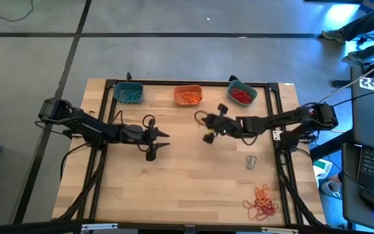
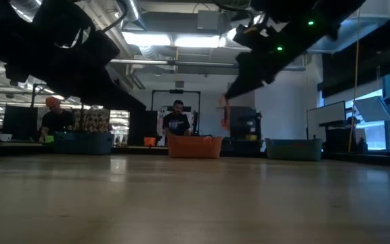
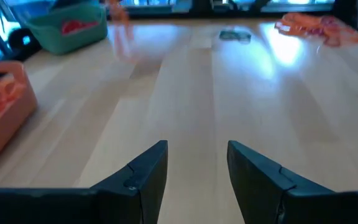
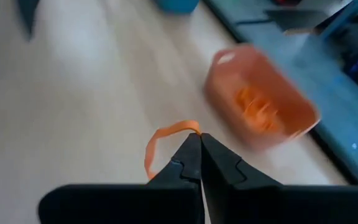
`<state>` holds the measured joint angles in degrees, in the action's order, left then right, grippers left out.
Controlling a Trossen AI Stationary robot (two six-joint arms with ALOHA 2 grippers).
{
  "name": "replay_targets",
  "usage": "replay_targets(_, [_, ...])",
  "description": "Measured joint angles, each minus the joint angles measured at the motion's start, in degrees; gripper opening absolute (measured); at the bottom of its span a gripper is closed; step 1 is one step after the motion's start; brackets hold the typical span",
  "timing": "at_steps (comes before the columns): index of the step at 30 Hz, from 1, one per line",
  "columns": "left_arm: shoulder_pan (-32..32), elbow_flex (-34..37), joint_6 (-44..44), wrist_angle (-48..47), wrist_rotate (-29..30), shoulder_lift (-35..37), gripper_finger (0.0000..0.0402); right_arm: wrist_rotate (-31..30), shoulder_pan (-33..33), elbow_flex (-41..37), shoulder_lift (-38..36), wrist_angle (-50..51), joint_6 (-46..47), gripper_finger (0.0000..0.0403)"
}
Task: Sort rubber bands into baskets
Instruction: Put the orange rubber band into the orange bin
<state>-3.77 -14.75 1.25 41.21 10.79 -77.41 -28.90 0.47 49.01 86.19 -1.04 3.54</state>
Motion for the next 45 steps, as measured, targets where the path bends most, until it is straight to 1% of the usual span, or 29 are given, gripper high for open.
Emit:
replay_targets(7, [0.00,3.72,-0.85,9.35,0.00,0.02,0.0164,0.17,-7.74,0.00,0.56,-12.48,-6.01,0.0007])
replay_targets(11, [0.00,5.92,-1.49,14.42,-0.02,0.00,0.0164,2.45,-12.82,0.00,3.39,-20.79,-8.86,0.0007])
replay_targets(17, [0.00,6.64,-0.68,14.86,-0.02,0.02,0.0164,7.39,-19.91,0.00,9.46,-33.64,-10.02,0.0007])
replay_targets(20, [0.00,6.67,-0.54,14.79,-0.02,0.02,0.0164,7.91,-22.27,0.00,12.45,-37.95,-9.87,0.0007])
replay_targets(23, [0.00,6.67,-0.52,14.86,-0.02,0.02,0.0164,9.85,-23.76,0.10,14.60,-39.48,-9.60,0.0007])
replay_targets(25, [0.00,6.67,-0.13,14.86,-0.02,0.02,0.0164,11.60,-24.29,0.71,15.75,-39.14,-8.11,0.0013])
replay_targets(28, [0.00,6.67,0.13,14.84,-0.02,0.02,0.0164,13.32,-24.25,2.10,17.00,-35.88,-6.59,0.0038])
replay_targets(34, [0.00,6.67,-0.50,15.21,-0.02,0.02,0.0164,13.40,-24.09,4.54,17.14,-22.97,-6.82,0.0119])
replay_targets(37, [0.00,6.67,0.31,14.39,-0.02,0.02,0.0164,13.01,-24.15,6.05,16.28,-15.98,-8.25,0.0151])
replay_targets(40, [0.00,6.67,0.24,14.27,-0.02,0.01,0.0164,13.02,-23.75,7.92,14.75,-10.68,-9.19,0.0167])
replay_targets(45, [0.00,6.67,-0.11,14.51,-0.02,0.01,0.0164,11.59,-21.92,10.60,11.30,-1.85,-9.89,0.0168])
